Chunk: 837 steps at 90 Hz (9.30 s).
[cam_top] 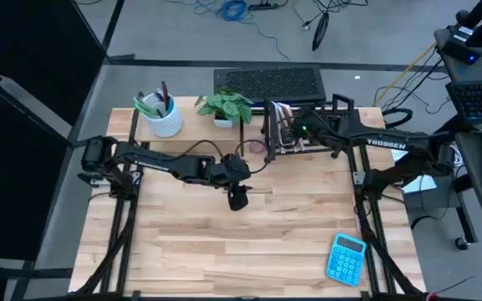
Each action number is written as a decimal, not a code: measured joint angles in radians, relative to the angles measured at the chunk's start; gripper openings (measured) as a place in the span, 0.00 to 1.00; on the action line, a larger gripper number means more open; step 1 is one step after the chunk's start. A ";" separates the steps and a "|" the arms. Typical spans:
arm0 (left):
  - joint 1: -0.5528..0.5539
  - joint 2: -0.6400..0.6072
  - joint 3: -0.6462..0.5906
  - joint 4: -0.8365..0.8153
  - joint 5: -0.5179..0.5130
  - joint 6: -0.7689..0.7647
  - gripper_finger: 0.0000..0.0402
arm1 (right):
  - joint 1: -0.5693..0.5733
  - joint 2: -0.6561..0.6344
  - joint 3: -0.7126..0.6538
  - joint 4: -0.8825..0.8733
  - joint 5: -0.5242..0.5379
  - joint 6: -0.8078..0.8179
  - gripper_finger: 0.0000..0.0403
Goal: Stock shelves
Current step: Put the white notebook on the black bookshelf, then adjust the black bookshelf
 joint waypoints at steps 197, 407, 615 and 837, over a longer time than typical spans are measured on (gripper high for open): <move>0.000 0.000 -0.010 -0.023 -0.056 -0.008 0.43 | -0.083 -0.179 -0.054 -0.330 0.279 -0.695 0.08; 0.002 0.000 -0.011 -0.025 -0.063 0.000 0.43 | -0.085 -0.147 -0.047 -0.485 0.361 -0.539 0.00; 0.002 0.000 -0.011 -0.025 -0.063 0.000 0.43 | 0.335 0.022 -0.045 0.140 0.229 -0.869 0.00; 0.002 0.000 -0.011 -0.025 -0.082 -0.001 0.43 | 0.167 0.102 -0.045 0.285 0.159 -0.966 0.00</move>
